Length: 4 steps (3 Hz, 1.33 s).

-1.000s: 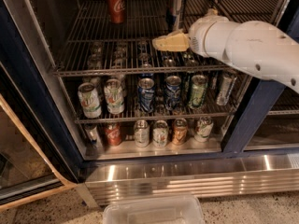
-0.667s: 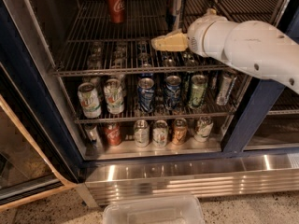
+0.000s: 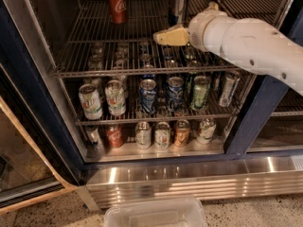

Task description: Pick redbull can from top shelf of fridge

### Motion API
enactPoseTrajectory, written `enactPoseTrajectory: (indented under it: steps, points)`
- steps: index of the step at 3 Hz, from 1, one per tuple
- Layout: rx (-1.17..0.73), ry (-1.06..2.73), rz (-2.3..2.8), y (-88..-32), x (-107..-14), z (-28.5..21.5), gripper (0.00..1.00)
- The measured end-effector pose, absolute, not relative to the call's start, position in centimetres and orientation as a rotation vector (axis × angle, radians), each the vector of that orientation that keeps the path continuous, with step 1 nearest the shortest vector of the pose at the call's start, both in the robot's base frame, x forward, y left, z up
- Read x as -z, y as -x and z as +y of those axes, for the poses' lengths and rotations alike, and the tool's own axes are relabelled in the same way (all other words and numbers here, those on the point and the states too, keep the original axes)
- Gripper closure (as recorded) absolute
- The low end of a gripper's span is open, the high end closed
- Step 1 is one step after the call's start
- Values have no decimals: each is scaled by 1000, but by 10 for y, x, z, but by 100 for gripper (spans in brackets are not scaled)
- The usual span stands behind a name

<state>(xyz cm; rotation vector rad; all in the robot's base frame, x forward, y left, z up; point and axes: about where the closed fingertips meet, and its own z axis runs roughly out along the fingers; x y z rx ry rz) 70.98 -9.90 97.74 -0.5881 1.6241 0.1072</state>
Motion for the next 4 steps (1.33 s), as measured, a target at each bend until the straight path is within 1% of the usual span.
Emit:
enactPoseTrajectory:
  steps: [1, 4]
  points:
    - [-134, 554, 1629, -732, -977, -103, 0]
    - [-267, 428, 1628, -785, -975, -104, 13]
